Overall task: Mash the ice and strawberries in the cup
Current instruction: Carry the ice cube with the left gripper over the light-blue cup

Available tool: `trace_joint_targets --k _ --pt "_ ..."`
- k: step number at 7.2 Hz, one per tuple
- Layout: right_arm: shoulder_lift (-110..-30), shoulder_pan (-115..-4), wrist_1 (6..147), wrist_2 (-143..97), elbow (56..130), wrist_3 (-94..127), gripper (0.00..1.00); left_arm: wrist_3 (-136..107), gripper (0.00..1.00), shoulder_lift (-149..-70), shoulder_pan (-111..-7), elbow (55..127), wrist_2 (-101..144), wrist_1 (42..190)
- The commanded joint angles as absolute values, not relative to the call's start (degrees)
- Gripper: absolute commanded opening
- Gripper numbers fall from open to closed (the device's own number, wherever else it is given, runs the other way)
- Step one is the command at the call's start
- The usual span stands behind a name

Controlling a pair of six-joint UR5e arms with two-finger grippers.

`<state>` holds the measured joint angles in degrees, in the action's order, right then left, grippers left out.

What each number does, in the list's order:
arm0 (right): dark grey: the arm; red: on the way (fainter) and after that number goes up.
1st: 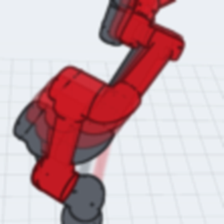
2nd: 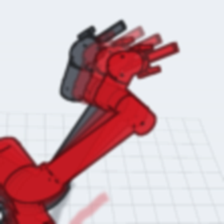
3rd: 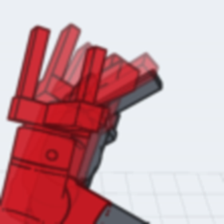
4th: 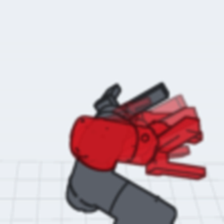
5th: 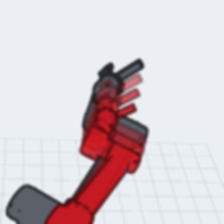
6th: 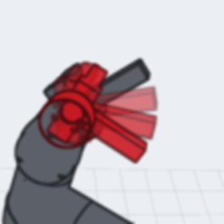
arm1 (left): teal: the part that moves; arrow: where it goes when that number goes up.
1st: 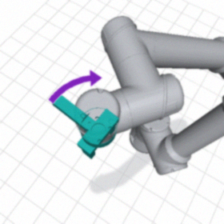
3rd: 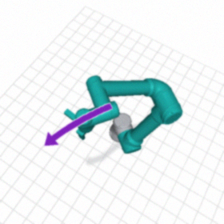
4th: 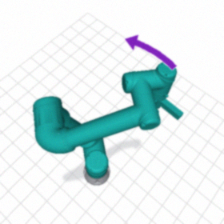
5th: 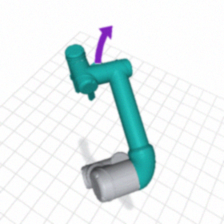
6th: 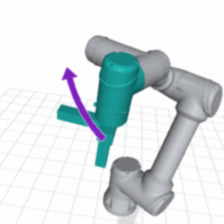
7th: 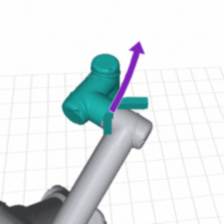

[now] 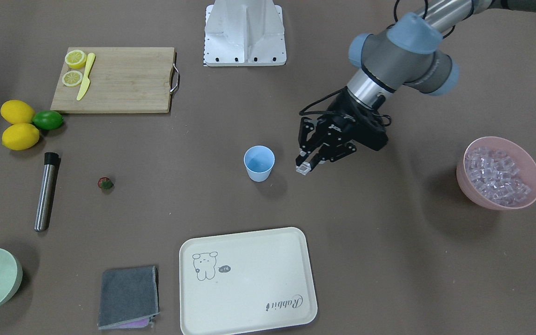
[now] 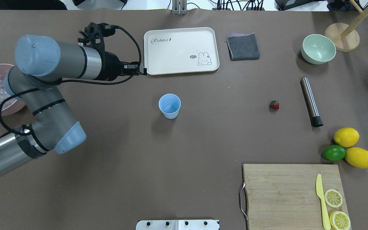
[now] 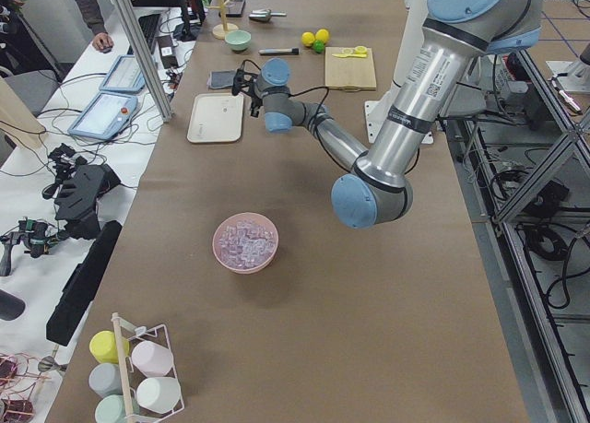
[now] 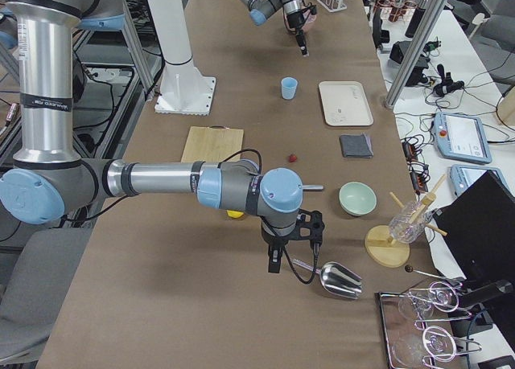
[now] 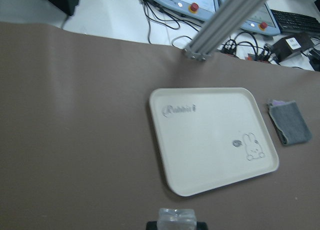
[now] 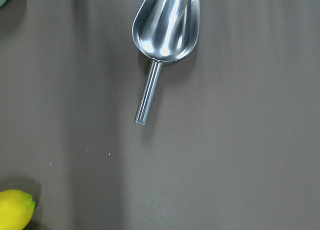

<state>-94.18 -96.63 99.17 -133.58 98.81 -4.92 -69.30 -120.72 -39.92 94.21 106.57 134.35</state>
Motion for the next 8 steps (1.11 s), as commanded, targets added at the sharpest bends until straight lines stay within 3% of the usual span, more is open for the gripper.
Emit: trace_joint_targets --k 1,8 --pt "-94.2 -96.7 99.1 -133.6 98.8 -4.9 1.00 -69.3 0.00 -122.3 -35.8 92.6 103.0 134.3" --pt "-94.3 -96.6 99.1 -133.6 98.7 -4.9 1.00 -69.5 0.00 -123.0 -29.2 91.6 95.6 134.0"
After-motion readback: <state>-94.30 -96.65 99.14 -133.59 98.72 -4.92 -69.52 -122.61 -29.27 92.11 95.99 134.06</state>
